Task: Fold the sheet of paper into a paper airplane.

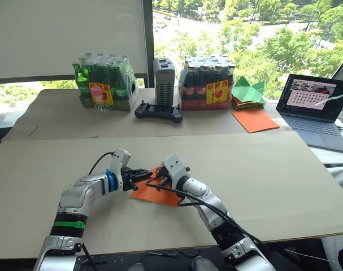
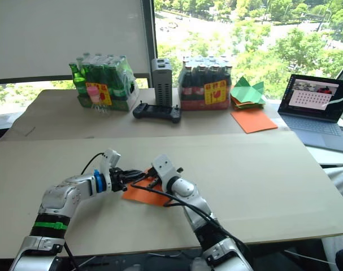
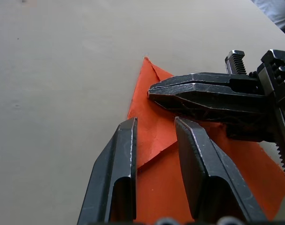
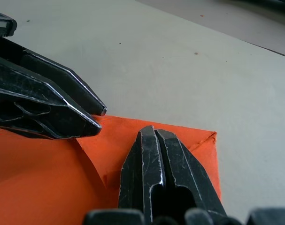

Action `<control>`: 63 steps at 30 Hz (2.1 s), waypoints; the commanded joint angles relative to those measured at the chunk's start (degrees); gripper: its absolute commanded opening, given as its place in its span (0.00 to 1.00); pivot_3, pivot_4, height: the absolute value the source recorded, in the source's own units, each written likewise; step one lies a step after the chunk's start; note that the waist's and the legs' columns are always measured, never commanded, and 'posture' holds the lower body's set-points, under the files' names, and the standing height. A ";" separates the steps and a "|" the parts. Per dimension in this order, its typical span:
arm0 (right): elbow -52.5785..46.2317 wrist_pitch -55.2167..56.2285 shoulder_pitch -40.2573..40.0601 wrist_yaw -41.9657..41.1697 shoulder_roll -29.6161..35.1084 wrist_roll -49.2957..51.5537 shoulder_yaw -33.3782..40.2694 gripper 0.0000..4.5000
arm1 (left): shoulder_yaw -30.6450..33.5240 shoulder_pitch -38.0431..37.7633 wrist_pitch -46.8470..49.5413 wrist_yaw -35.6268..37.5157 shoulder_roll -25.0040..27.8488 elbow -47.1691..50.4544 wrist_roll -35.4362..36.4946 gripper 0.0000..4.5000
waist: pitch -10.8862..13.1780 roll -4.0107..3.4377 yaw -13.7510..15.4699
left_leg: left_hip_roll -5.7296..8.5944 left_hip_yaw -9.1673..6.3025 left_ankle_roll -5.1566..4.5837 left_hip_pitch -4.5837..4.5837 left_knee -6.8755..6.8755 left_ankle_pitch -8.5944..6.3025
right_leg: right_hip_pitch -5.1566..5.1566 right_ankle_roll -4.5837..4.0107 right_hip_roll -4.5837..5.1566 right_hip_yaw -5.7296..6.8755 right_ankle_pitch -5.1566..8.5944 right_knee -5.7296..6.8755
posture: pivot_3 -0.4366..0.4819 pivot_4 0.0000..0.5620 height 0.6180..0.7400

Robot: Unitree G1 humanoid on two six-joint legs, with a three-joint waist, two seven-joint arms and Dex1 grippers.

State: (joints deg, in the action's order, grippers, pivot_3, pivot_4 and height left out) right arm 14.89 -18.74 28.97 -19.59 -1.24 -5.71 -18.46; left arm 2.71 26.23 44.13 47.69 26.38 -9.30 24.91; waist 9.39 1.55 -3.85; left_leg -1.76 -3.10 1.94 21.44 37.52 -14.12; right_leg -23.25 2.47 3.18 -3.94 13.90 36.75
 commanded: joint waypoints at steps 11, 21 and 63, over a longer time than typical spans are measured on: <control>1.00 -2.28 -1.63 0.49 0.18 -0.64 -0.76 0.00 | 1.32 1.27 0.84 -1.12 0.22 1.49 2.13 0.01 | 0.00 0.00 -0.01 | 0.01 0.01 0.00 -0.02 -0.07 0.00 | 0.00 0.00 0.01 0.00 0.00 -0.03 | 0.48 0.27 1.00; 0.69 -2.57 -1.66 0.54 0.21 -0.61 -0.84 0.00 | -2.37 -0.35 -2.73 -2.51 1.38 -0.16 -3.12 0.01 | 0.00 0.00 0.00 | 0.01 0.01 0.00 -0.03 -0.12 0.00 | 0.00 0.00 0.01 0.00 0.00 -0.05 | 0.48 0.27 1.00; 5.14 -3.31 3.96 3.16 -3.13 -1.60 -1.46 0.00 | -3.23 -3.09 -3.44 -4.36 0.97 1.75 -3.73 0.01 | 0.00 -0.01 -0.10 | 0.00 0.03 0.00 -0.14 -0.25 0.00 | -0.01 0.00 0.01 -0.02 0.00 -0.03 | 0.48 0.27 1.00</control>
State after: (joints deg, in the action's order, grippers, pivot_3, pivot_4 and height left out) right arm 19.76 -20.42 33.22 -16.95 -5.03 -6.49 -20.31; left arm 0.17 24.06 39.75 43.50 27.23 -7.47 21.65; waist 9.39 1.55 -3.95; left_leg -1.76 -3.08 1.94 21.30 37.27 -14.12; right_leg -23.26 2.47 3.19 -3.96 13.90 36.72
